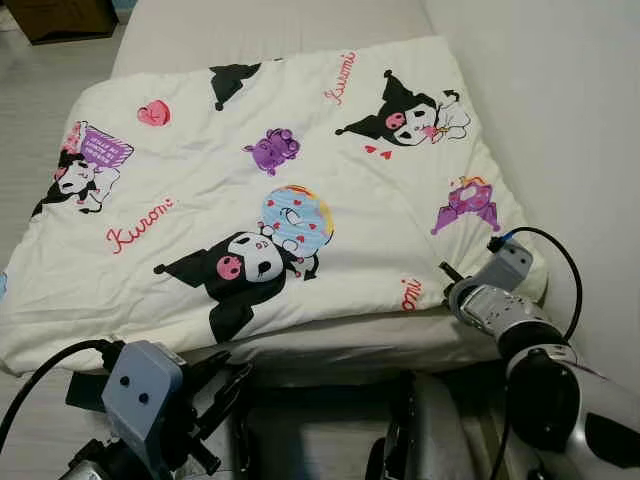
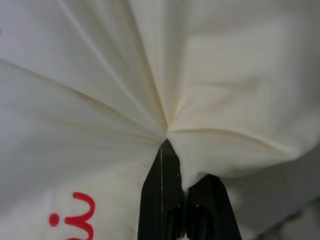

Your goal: Clean up the room

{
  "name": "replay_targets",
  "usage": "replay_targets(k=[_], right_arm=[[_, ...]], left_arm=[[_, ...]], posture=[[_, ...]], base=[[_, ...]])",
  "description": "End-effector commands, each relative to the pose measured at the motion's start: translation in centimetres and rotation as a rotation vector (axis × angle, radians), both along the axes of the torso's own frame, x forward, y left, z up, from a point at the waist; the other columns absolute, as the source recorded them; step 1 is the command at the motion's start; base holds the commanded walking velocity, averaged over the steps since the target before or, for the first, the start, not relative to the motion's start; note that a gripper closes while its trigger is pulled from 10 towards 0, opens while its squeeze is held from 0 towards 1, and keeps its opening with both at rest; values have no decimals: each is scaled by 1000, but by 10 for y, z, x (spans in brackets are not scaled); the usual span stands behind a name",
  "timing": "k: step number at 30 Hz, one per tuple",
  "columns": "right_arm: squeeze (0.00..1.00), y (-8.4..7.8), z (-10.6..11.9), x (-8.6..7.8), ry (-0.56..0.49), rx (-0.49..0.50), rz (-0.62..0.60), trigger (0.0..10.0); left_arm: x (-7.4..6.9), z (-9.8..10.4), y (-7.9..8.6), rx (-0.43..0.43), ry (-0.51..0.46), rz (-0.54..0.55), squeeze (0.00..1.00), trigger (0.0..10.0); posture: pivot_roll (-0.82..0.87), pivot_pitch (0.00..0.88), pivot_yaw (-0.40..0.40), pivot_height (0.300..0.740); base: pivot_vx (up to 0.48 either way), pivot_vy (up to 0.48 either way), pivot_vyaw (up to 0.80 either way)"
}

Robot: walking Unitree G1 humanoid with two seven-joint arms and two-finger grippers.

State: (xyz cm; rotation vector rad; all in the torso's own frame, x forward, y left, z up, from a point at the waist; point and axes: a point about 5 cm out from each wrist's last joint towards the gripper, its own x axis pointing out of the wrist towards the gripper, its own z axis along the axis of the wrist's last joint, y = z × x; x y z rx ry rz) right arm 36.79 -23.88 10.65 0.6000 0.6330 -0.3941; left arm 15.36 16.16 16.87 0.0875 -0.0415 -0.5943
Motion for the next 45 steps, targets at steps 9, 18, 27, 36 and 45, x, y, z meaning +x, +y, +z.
replay_targets(k=[9, 18, 27, 36, 45], right_arm=[[0, -18, -59, -51, 363, -77, 41, 0], [0, -24, -59, -56, 409, -116, 102, 0], [0, -29, -64, -67, 497, -130, 157, 0], [871, -27, -57, -57, 425, -191, 215, 10000], [0, -20, -43, -39, 305, -251, 274, 10000]], left_arm=[[-4, -7, -1, 30, 40, -18, 0, 10000], [-6, -9, -1, 38, 48, -32, 0, 10000], [-6, -10, -3, 39, 50, -38, 0, 10000], [-3, -10, 0, 47, 42, -24, 0, 10000], [-2, -10, 0, 49, 37, -21, 0, 10000]], posture=[[90, 318, 0, 576], [90, 318, 2, 576], [85, 314, 1, 576], [85, 316, 6, 576], [85, 316, 5, 576]], base=[[0, 0, 0], [0, 0, 0], [0, 0, 0], [0, 0, 0], [0, 0, 0]])
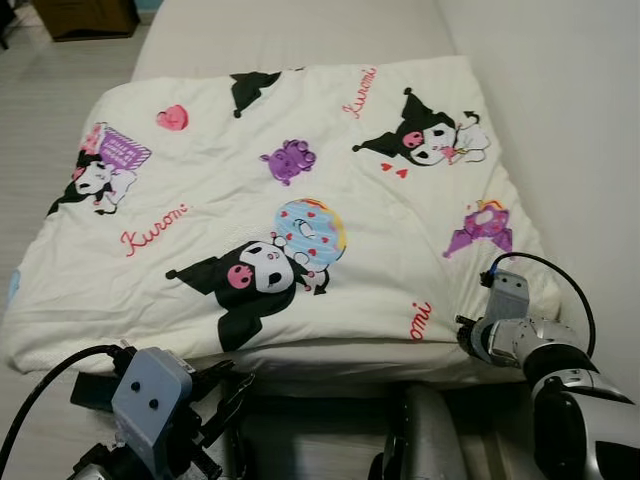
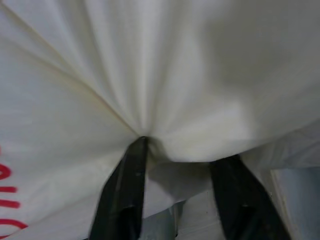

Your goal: Clean up the room

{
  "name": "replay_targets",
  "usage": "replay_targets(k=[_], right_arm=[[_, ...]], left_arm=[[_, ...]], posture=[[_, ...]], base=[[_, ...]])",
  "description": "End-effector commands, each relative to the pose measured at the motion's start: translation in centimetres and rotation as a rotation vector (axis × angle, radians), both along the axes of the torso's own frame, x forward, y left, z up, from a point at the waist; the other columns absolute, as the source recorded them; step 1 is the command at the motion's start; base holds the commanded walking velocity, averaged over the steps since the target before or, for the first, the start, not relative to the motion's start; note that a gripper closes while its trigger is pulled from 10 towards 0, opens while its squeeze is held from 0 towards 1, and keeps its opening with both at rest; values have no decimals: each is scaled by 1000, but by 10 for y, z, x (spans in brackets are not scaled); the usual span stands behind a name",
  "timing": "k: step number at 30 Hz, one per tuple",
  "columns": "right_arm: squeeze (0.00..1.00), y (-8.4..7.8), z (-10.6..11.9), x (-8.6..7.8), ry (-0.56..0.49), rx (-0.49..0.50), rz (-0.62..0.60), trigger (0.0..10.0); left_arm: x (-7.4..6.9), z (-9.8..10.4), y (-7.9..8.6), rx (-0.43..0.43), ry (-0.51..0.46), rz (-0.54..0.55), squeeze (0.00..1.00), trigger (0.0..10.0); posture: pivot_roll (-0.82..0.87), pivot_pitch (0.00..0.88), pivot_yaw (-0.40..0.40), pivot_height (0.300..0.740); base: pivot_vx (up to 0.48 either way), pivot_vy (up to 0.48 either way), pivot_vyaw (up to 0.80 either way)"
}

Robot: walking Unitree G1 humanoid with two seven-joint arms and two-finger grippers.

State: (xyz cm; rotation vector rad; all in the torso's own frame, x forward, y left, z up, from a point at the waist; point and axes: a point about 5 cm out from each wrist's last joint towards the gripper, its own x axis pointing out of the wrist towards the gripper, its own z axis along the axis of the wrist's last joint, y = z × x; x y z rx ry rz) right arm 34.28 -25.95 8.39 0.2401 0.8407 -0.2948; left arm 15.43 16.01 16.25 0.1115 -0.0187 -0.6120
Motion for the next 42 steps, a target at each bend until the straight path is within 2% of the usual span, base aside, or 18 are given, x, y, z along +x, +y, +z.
replay_targets(k=[1, 6, 7, 8, 10, 11, 12, 15, 19, 22, 24, 28, 29, 30, 36, 37, 40, 42], right_arm=[[0, 1, -19, -13, 87, -24, 27, 10000], [0, 5, -15, -9, 87, -72, 119, 10000], [0, 6, -6, 0, 21, -174, 232, 10000], [0, 6, -6, 0, 21, -174, 232, 10000], [0, 13, 13, 16, -128, -377, 460, 10000], [0, 13, 13, 16, -128, -377, 460, 10000], [0, 19, 23, 23, -214, -499, 600, 10000], [0, 37, 35, 24, -328, -676, 874, 10000], [0, 47, 38, 15, -345, -734, 1067, 10000], [0, 49, 38, 11, -338, -752, 1127, 10000], [0, 44, 32, -2, -208, -756, 1327, 10000], [0, 34, 29, -17, -43, -725, 1493, 10000], [0, 8, 35, -38, 222, -793, 1723, 10000], [0, -1, 38, -44, 317, -822, 1789, 10000], [0, -19, 47, -44, 426, -927, 1806, 10000], [0, -9, 64, -18, 188, -896, 1639, 10000], [0, -3, 69, -11, 94, -860, 1591, 10000], [0, 26, 83, 4, -238, -859, 1532, 10000]], left_arm=[[-3, -4, 1, 20, 22, -5, 0, 10000], [-4, -4, 0, 18, 22, -14, 0, 10000], [-4, -4, -1, 23, 15, -19, 0, 10000], [-4, -4, -1, 23, 15, -19, 0, 10000], [-3, -3, -2, 25, 3, -14, 0, 10000], [-3, -3, -2, 25, 3, -14, 0, 10000], [-3, -3, -2, 23, -1, -10, 0, 10000], [-3, -4, -4, 19, 0, -13, 0, 10000], [-5, -6, -7, 17, 7, -29, 0, 10000], [-5, -6, -7, 17, 8, -33, 0, 10000], [-6, -7, -8, 19, 14, -40, 0, 10000], [-7, -9, -8, 20, 22, -48, 0, 10000], [-8, -10, -8, 22, 30, -56, 0, 10000], [-8, -11, -8, 23, 32, -59, 0, 10000], [-8, -11, -8, 27, 31, -60, 0, 10000], [-6, -11, -7, 33, 11, -40, 0, 10000], [-5, -10, -6, 35, 4, -32, 0, 10000], [-2, -9, -3, 47, -20, -1, 0, 10000]], posture=[[85, 316, 5, 576], [83, 314, 4, 576], [81, 313, 3, 576], [81, 313, 3, 576], [80, 313, 2, 576], [80, 313, 2, 576], [76, 314, 1, 576], [71, 314, 2, 576], [68, 312, 4, 576], [68, 312, 4, 576], [71, 311, 4, 576], [69, 312, 5, 576], [67, 313, 3, 576], [67, 313, 3, 576], [67, 313, 3, 576], [66, 306, 4, 576], [66, 306, 4, 576], [62, 307, 3, 576]], base=[[0, 0, 0], [0, 0, 0], [0, 0, 0], [0, 0, 0], [0, 0, 0], [0, 0, 0], [0, 0, 0], [0, 0, 0], [0, 0, 0], [0, 0, 0], [0, 0, 0], [0, 0, 0], [0, 0, 0], [0, 0, 0], [0, 0, 0], [0, 0, 0], [0, 0, 0], [0, 0, 0]])
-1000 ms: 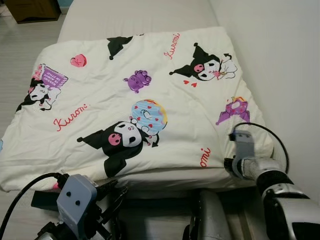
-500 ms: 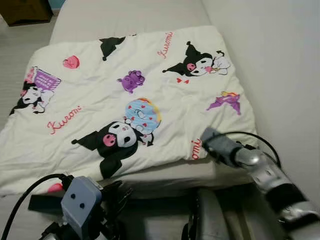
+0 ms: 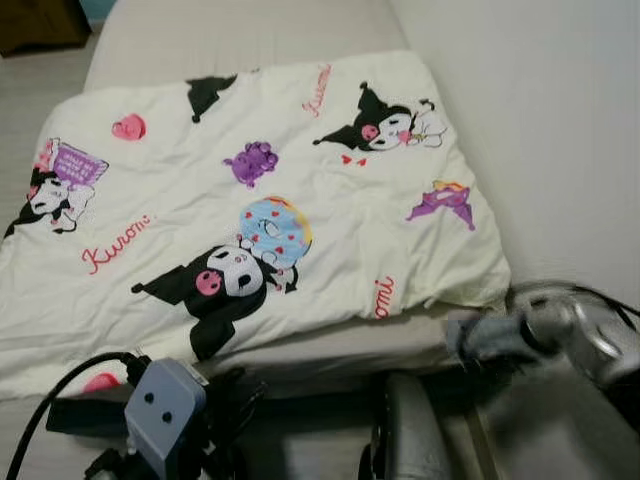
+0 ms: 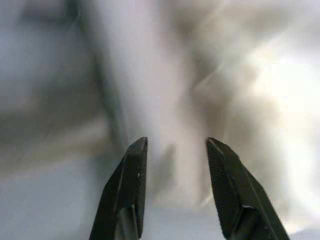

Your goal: Clean up the room

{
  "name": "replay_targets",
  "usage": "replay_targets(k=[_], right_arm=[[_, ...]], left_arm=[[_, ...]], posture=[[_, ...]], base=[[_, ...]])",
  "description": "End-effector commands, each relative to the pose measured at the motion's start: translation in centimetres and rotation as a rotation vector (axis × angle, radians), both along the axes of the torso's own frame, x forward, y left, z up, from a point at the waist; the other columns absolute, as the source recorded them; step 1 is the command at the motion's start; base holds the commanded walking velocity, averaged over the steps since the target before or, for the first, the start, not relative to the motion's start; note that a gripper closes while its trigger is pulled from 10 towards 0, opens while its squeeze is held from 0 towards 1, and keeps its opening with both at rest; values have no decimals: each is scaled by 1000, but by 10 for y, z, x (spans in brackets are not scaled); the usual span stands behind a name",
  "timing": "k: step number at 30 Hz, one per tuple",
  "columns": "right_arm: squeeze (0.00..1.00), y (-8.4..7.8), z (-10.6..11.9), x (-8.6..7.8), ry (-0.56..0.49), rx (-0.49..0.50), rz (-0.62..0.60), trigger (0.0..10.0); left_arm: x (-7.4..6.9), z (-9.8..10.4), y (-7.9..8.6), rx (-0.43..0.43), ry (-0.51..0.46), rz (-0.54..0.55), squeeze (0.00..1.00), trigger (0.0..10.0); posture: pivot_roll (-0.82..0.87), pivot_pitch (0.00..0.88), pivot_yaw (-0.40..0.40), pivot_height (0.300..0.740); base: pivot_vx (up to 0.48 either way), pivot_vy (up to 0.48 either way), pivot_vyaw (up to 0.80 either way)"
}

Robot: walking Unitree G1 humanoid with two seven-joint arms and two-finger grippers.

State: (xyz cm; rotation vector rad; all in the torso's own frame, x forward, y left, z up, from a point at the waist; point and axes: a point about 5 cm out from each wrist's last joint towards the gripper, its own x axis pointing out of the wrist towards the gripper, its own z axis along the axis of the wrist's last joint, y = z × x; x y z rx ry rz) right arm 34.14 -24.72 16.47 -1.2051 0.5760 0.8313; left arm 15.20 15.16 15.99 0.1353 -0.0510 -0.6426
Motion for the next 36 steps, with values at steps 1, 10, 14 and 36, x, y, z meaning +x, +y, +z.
replay_targets(k=[1, 10, 14, 36], right_arm=[[0, 13, 2, 5, -110, 128, 29, 10000], [1000, 35, -18, -4, -393, 66, 172, 10000], [1000, 34, -34, -9, -460, -27, 245, 10000], [0, 24, -88, 7, -532, -529, 260, 10000]], left_arm=[[1, -6, 5, 33, 15, 32, 0, 10000], [5, -2, 8, 39, -30, 90, 0, 10000], [3, -2, 7, 39, -33, 81, 0, 10000], [10, 0, 8, 52, -54, 73, 0, 10000]], posture=[[62, 307, 3, 576], [74, 302, 5, 576], [75, 298, 8, 576], [88, 321, 34, 576]], base=[[0, 0, 0], [0, 0, 0], [0, 0, 0], [0, 0, 0]])
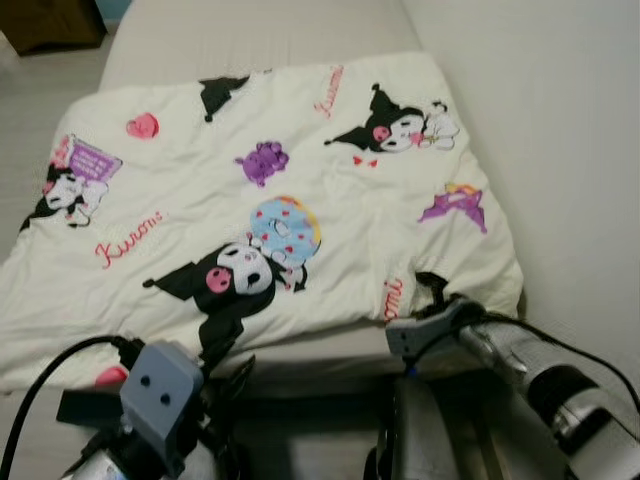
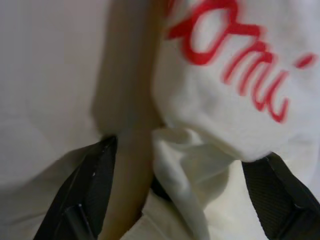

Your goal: Clean up the room

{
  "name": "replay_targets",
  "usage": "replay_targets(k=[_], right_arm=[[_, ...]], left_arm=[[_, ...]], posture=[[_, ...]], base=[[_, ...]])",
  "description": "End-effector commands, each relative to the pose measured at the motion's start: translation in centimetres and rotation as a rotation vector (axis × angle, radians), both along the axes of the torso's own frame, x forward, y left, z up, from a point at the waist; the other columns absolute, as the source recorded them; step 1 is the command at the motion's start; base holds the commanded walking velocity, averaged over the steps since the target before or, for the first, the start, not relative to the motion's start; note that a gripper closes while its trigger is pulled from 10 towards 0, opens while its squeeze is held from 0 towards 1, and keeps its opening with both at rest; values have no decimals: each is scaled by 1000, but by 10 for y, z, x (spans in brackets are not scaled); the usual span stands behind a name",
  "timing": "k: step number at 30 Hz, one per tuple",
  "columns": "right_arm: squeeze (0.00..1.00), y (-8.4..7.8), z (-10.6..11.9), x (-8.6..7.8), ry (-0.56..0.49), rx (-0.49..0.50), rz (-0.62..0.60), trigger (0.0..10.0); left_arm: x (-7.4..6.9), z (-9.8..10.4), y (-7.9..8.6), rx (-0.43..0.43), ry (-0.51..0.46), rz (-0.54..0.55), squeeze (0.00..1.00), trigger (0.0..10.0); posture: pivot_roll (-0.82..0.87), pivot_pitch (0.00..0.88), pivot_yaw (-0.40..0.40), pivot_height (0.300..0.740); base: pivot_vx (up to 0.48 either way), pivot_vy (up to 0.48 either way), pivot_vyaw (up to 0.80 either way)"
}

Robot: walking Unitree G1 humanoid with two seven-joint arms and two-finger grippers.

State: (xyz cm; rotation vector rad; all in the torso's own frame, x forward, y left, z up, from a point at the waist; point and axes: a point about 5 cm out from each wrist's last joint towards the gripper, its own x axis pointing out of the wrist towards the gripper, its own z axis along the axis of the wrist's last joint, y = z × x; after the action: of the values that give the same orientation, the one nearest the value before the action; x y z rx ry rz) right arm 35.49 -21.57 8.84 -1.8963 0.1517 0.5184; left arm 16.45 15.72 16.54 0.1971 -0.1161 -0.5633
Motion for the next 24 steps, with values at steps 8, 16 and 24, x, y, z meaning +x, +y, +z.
replay_targets(k=[8, 16, 24], right_arm=[[0, -29, -7, -5, -17, -160, -83, 10000], [0, -53, 6, -4, -78, -187, -173, 10000], [0, -52, -1, -8, -69, -116, -193, 1255]], left_arm=[[0, -3, 3, 20, 18, 5, 0, 10000], [-3, -1, -5, -47, 45, -39, 0, 10000], [-19, -10, -22, -73, 172, -214, 0, 10000]], posture=[[93, 320, 31, 576], [84, 323, 29, 576], [86, 325, 35, 576]], base=[[0, 0, 0], [0, 0, 0], [0, 0, 0]])
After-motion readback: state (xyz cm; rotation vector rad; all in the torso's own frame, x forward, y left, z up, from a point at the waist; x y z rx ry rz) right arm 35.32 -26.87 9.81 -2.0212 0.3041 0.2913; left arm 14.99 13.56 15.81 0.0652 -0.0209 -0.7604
